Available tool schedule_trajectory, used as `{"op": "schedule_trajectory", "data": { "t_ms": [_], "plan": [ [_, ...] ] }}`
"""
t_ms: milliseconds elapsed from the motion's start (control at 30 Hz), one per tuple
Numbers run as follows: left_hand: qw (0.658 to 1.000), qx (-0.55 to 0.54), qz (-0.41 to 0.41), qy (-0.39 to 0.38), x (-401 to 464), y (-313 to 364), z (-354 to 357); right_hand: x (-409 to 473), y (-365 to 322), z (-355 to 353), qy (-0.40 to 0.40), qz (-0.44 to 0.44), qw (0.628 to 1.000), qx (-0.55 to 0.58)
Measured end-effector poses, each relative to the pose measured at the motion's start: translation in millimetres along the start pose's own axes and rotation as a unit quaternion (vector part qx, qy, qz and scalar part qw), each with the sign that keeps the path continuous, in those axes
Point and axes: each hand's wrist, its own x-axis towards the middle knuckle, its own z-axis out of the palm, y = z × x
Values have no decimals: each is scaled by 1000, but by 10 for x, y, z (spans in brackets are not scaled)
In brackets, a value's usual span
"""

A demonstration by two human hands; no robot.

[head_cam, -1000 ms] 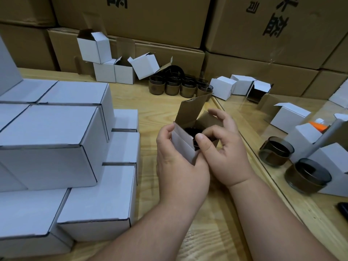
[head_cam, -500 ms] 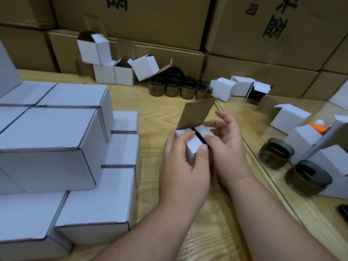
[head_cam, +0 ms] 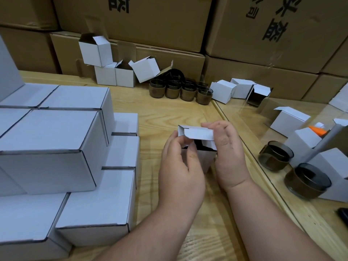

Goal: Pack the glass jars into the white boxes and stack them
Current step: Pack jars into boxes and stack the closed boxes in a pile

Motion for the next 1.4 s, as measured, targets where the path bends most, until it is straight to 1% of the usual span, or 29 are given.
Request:
{"op": "schedule_trajectory", "data": {
  "t_ms": [100,233,533,700,867,1200,1400],
  "plan": [
    [999,-26,-24,22,-5,-14,2,13,24,-9,1,-6,1000,-7],
    [997,-61,-23,36,-9,-38,12,-6,4,-3,7,-31,999,-19],
    [997,-47,-24,48,10,-90,26,-15,32,-39,-25,-57,995,-74],
    [998,-43,-24,43,13,-83,27,-2,43,-48,-38,-62,994,-76],
    [999,-25,-20,43,20,-82,21,-5,45,-23,-27,-77,993,-87],
    [999,-27,-17,41,13,-78,21,-21,14,-9,-20,-82,989,-118],
    [998,-43,-30,36,9,-45,12,-54,14,-51,-75,-86,981,-155]
  ]
}}
